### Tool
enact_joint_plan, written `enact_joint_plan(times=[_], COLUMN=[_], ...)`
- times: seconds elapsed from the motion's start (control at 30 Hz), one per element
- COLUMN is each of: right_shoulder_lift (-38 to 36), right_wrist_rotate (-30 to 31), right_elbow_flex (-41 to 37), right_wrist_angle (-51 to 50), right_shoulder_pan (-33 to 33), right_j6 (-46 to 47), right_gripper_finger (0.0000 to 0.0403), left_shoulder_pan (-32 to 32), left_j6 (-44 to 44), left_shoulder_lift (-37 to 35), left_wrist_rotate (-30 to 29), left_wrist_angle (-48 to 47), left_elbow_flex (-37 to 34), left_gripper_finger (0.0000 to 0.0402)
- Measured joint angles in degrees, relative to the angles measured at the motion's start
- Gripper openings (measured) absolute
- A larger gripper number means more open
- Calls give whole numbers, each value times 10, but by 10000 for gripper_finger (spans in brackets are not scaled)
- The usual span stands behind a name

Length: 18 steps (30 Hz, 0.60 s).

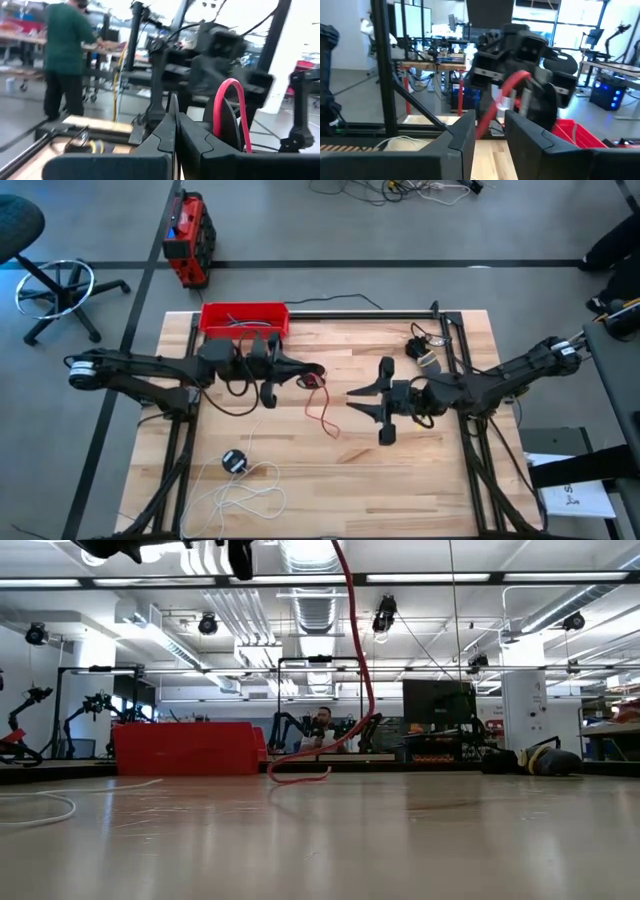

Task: Coil cords
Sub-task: Coil the red wire onto the black spool

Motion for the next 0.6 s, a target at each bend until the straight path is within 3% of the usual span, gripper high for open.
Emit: enact_joint_plan(times=[0.2, 0.4, 0.6], right_shoulder_lift=[53, 127, 159], right_wrist_rotate=[6, 136, 171], right_elbow_flex=[20, 43, 69], right_wrist_angle=[4, -3, -5], right_shoulder_pan=[7, 3, 3], right_j6=[10, 60, 65], right_gripper_finger=[90, 89, 107], left_shoulder_pan=[37, 42, 42], left_j6=[-49, -52, -62], left_shoulder_lift=[-38, -36, -28], left_wrist_rotate=[-3, -14, -17], left_wrist_angle=[-71, -83, -81], left_elbow_flex=[0, 0, 0], left_gripper_finger=[0, 0, 0])
